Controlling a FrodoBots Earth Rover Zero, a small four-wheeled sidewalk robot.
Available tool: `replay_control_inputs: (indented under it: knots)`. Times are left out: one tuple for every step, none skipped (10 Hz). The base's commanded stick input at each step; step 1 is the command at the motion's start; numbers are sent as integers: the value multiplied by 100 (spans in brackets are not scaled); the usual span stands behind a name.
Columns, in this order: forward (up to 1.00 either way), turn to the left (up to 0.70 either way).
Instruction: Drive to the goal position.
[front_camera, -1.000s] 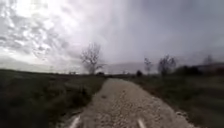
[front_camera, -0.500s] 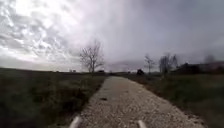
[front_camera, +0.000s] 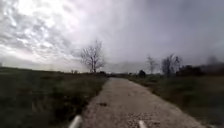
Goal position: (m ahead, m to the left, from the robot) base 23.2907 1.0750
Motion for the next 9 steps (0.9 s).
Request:
replay_control_inputs:
  knots:
    - [50,0]
    - [50,-46]
    - [50,0]
    - [50,0]
    - [50,0]
    - [50,0]
    - [50,0]
    - [50,0]
    - [50,0]
